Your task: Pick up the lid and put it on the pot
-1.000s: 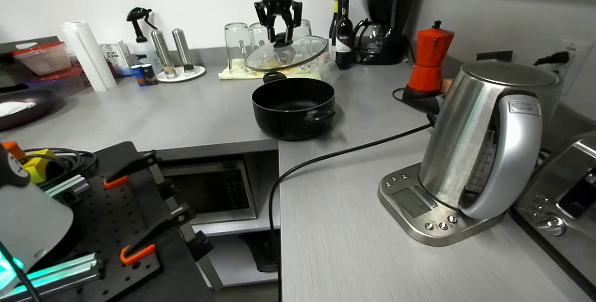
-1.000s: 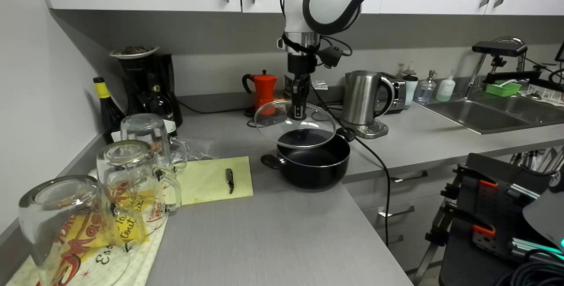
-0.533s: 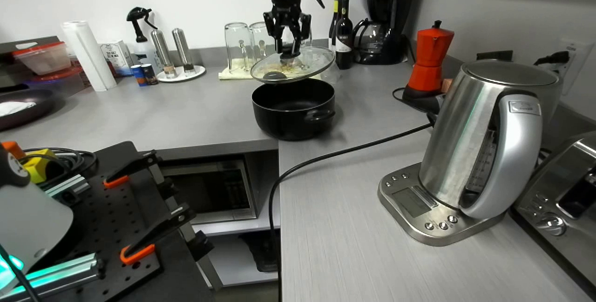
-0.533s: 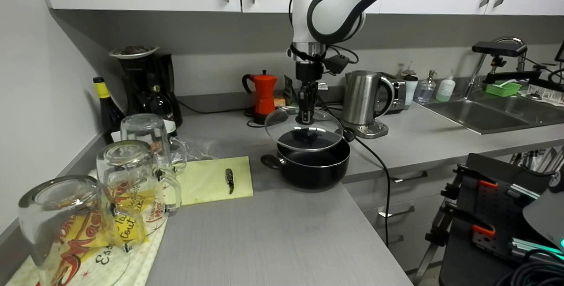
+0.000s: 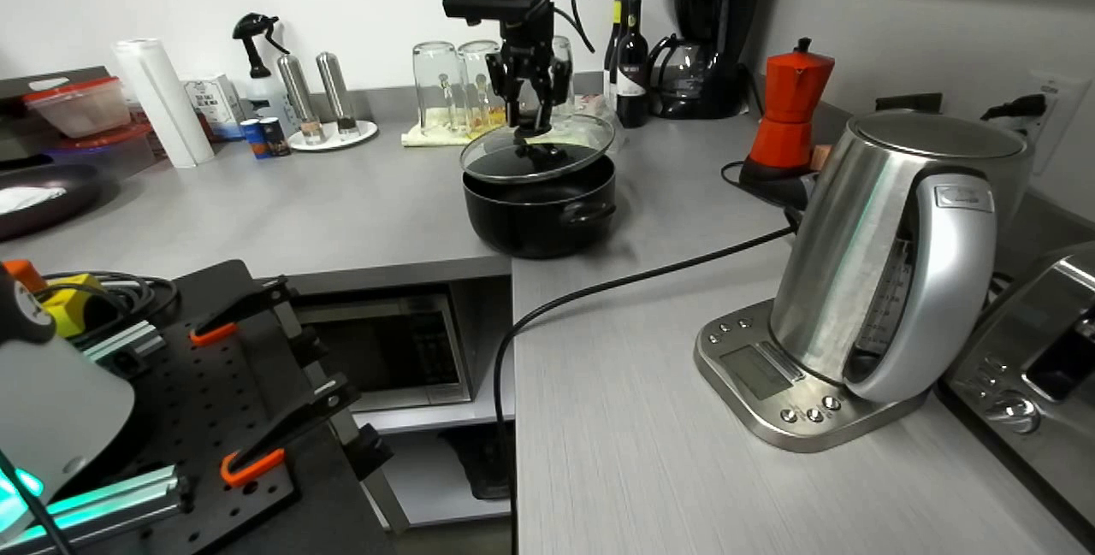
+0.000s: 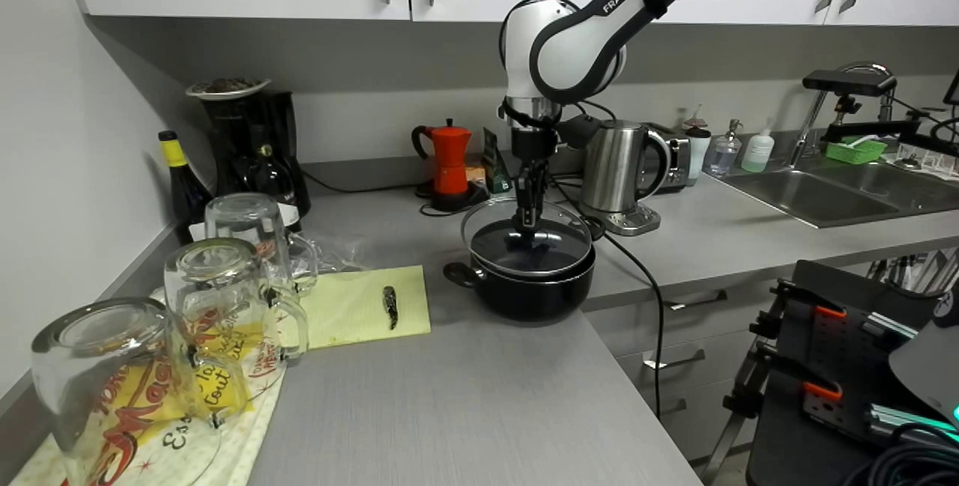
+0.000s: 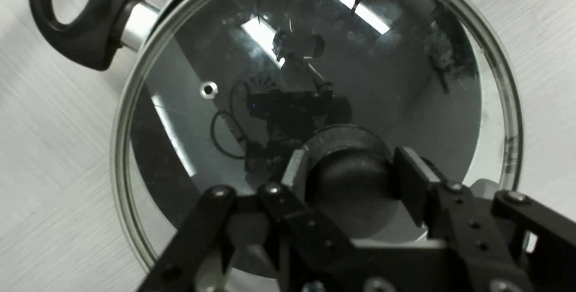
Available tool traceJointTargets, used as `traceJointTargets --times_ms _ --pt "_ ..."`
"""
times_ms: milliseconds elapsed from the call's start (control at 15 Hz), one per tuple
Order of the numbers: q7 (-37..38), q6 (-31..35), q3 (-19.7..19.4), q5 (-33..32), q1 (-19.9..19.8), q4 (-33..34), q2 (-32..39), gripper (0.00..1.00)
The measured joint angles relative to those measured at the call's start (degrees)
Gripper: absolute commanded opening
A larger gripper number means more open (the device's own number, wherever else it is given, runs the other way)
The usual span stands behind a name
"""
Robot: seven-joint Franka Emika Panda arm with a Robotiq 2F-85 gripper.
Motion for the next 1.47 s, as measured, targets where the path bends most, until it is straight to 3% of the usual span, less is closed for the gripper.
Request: traceJointTargets --times_ms 600,1467 --pt "-0.02 0.94 -0.07 1.95 -2.22 -1.07 0.13 0.26" --pt "-0.12 0.94 0.11 2.53 -2.29 -0.85 1.95 0.26"
